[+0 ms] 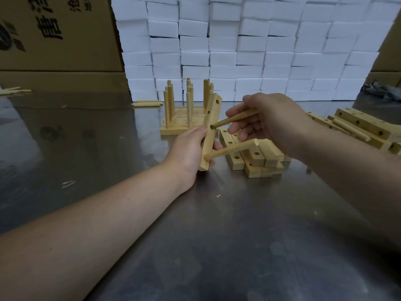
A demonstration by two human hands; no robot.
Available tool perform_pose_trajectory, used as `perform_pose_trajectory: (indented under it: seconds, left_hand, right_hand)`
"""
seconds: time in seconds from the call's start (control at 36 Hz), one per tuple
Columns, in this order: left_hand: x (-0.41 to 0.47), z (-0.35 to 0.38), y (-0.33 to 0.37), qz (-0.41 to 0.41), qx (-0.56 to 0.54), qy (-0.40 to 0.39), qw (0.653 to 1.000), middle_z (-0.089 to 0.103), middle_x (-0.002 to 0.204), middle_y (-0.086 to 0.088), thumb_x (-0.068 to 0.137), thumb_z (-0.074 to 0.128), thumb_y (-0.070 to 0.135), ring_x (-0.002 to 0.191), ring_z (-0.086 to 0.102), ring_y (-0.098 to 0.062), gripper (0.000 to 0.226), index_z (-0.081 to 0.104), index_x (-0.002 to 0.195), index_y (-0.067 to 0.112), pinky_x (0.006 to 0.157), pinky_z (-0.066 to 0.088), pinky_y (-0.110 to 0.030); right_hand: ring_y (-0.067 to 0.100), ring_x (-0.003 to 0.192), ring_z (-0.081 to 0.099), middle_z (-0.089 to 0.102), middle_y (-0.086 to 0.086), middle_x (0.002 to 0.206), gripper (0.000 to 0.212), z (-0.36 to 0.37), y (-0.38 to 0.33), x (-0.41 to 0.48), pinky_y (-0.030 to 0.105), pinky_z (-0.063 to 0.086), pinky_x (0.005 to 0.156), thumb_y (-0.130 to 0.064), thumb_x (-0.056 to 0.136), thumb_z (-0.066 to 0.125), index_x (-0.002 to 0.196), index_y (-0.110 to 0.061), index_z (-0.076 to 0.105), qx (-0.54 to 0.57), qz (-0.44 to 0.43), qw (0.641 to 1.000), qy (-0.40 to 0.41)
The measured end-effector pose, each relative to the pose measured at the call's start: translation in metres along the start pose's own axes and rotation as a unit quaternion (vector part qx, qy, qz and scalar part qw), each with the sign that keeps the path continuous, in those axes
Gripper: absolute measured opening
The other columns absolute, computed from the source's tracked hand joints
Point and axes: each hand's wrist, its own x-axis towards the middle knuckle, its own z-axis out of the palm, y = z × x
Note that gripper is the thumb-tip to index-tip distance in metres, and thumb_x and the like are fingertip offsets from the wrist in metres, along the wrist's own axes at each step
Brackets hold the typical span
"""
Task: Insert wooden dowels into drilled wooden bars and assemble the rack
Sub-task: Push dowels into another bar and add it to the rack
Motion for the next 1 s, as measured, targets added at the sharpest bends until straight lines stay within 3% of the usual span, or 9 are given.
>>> perform_pose_trajectory:
  seconds: [0.14, 0.25, 0.36, 0.47, 0.64, 0.78, 0.89, 1.0]
  left_hand:
    - [0.0007, -0.0008, -0.0004, -0.001, 0.005, 0.002, 1.000, 0.059, 0.050, 0.001, 0.100, 0.035, 0.022, 0.038, 0.048, -0.009, 0.029, 0.062, 0.094, 0.012, 0.038, 0.038, -0.017]
    - [0.0014, -0.0008, 0.0001, -0.006, -0.003, 0.016, 1.000, 0.058, 0.049, 0.002, 0.101, 0.035, 0.022, 0.038, 0.049, -0.008, 0.029, 0.062, 0.095, 0.012, 0.038, 0.038, -0.016]
    - [0.0012, -0.0003, -0.0006, 0.003, 0.018, 0.015, 1.000, 0.059, 0.049, 0.003, 0.101, 0.035, 0.022, 0.040, 0.050, -0.007, 0.030, 0.062, 0.090, 0.014, 0.039, 0.039, -0.016]
    - [0.0015, -0.0007, -0.0017, 0.006, 0.024, 0.015, 1.000, 0.059, 0.050, 0.004, 0.101, 0.034, 0.022, 0.040, 0.050, -0.007, 0.029, 0.060, 0.092, 0.014, 0.039, 0.039, -0.016]
    - [0.0031, -0.0012, -0.0023, 0.009, 0.012, 0.018, 1.000, 0.059, 0.050, 0.003, 0.100, 0.034, 0.021, 0.040, 0.051, -0.006, 0.028, 0.060, 0.092, 0.015, 0.038, 0.039, -0.017]
    - [0.0038, -0.0019, -0.0035, 0.014, 0.008, 0.020, 1.000, 0.059, 0.049, 0.004, 0.100, 0.034, 0.021, 0.041, 0.052, -0.006, 0.028, 0.060, 0.090, 0.017, 0.039, 0.038, -0.016]
    - [0.0045, -0.0024, -0.0037, 0.011, 0.010, 0.025, 1.000, 0.059, 0.049, 0.004, 0.100, 0.035, 0.022, 0.042, 0.052, -0.006, 0.027, 0.059, 0.089, 0.018, 0.039, 0.039, -0.016]
    - [0.0048, -0.0023, -0.0047, 0.012, 0.023, 0.024, 0.999, 0.059, 0.049, 0.005, 0.100, 0.035, 0.023, 0.042, 0.053, -0.005, 0.027, 0.059, 0.090, 0.019, 0.039, 0.040, -0.017]
  right_hand:
    - [0.010, 0.039, 0.045, 0.059, 0.000, 0.050, 0.029, 0.0000, -0.0013, 0.0003, 0.014, 0.040, 0.040, -0.014, 0.091, 0.042, 0.078, -0.015, 0.069, -0.048, -0.005, 0.998, 0.029]
    - [0.011, 0.046, 0.048, 0.061, -0.001, 0.053, 0.018, -0.0039, -0.0027, -0.0029, 0.018, 0.043, 0.042, -0.011, 0.092, 0.046, 0.092, -0.013, 0.064, -0.087, -0.023, 0.996, 0.002]
    - [0.009, 0.046, 0.046, 0.061, -0.005, 0.052, 0.019, -0.0053, -0.0041, -0.0007, 0.018, 0.043, 0.044, -0.011, 0.091, 0.049, 0.085, -0.018, 0.066, -0.181, -0.016, 0.983, 0.019]
    - [0.004, 0.045, 0.045, 0.060, -0.011, 0.054, 0.020, -0.0063, -0.0021, -0.0014, 0.018, 0.042, 0.048, -0.019, 0.089, 0.052, 0.082, -0.030, 0.068, -0.269, -0.055, 0.961, 0.024]
    - [-0.005, 0.039, 0.044, 0.054, -0.012, 0.056, 0.010, -0.0063, 0.0018, -0.0040, 0.005, 0.027, 0.036, -0.029, 0.086, 0.061, 0.082, -0.034, 0.068, -0.332, -0.125, 0.935, 0.015]
    - [-0.004, 0.037, 0.045, 0.051, -0.033, 0.049, 0.012, -0.0068, 0.0029, -0.0038, 0.005, 0.028, 0.036, -0.027, 0.087, 0.059, 0.084, -0.037, 0.066, -0.374, -0.136, 0.917, 0.012]
    - [-0.013, 0.044, 0.046, 0.052, -0.014, 0.050, 0.013, -0.0072, 0.0035, -0.0049, 0.003, 0.030, 0.040, -0.026, 0.088, 0.059, 0.093, -0.030, 0.070, -0.388, -0.151, 0.909, 0.027]
    - [-0.019, 0.047, 0.045, 0.052, -0.020, 0.044, 0.016, -0.0061, 0.0022, -0.0067, 0.000, 0.030, 0.042, -0.027, 0.089, 0.058, 0.097, -0.026, 0.071, -0.405, -0.151, 0.901, 0.034]
